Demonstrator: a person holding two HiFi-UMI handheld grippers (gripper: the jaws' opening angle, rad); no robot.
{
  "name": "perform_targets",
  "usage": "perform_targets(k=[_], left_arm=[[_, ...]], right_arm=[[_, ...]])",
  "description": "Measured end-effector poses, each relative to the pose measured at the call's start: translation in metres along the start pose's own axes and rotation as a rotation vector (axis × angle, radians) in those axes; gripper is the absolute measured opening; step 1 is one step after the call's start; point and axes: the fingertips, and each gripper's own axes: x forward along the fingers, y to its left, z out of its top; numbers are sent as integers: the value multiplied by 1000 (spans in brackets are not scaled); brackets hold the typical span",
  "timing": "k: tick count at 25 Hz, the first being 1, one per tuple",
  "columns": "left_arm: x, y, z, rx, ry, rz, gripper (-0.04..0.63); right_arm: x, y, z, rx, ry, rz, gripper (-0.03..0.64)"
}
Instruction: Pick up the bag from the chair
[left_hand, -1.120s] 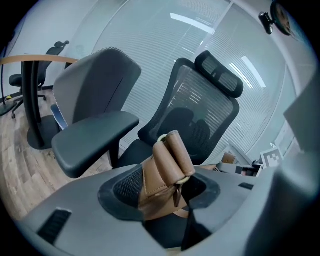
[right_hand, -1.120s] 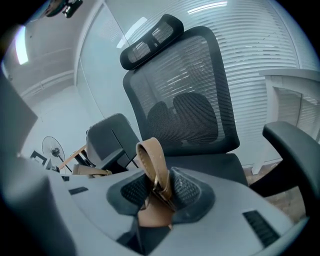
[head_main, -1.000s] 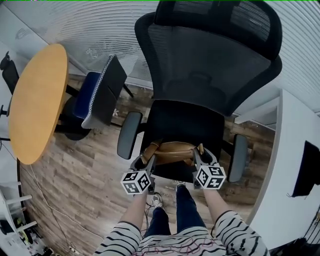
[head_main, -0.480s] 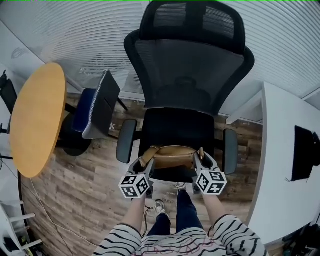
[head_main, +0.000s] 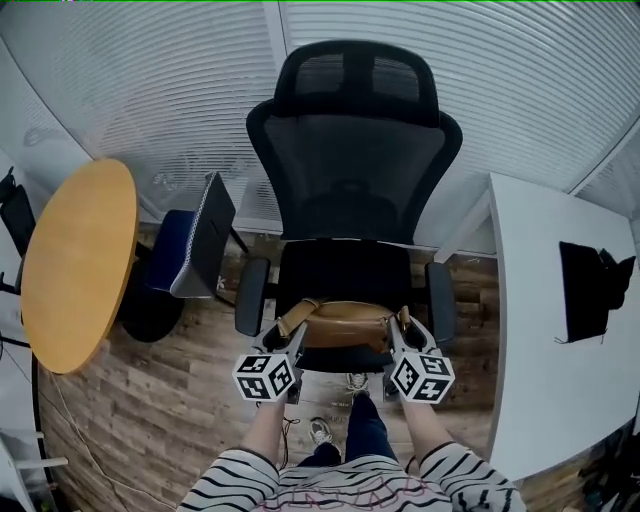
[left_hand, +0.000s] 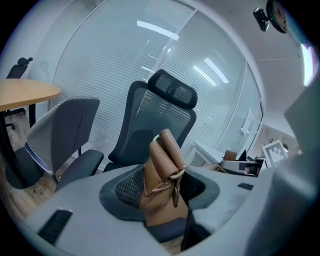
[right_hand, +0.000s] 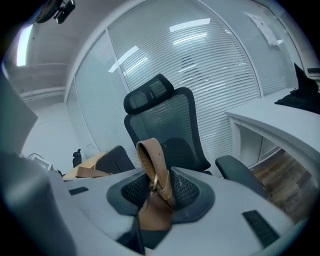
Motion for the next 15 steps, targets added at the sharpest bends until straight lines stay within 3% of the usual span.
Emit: perform_targets(k=[15], left_arm=[[-62,-61,62,94,-95,-93,204]], right_arm=[[-90,33,63,-19,-163,-40,126]])
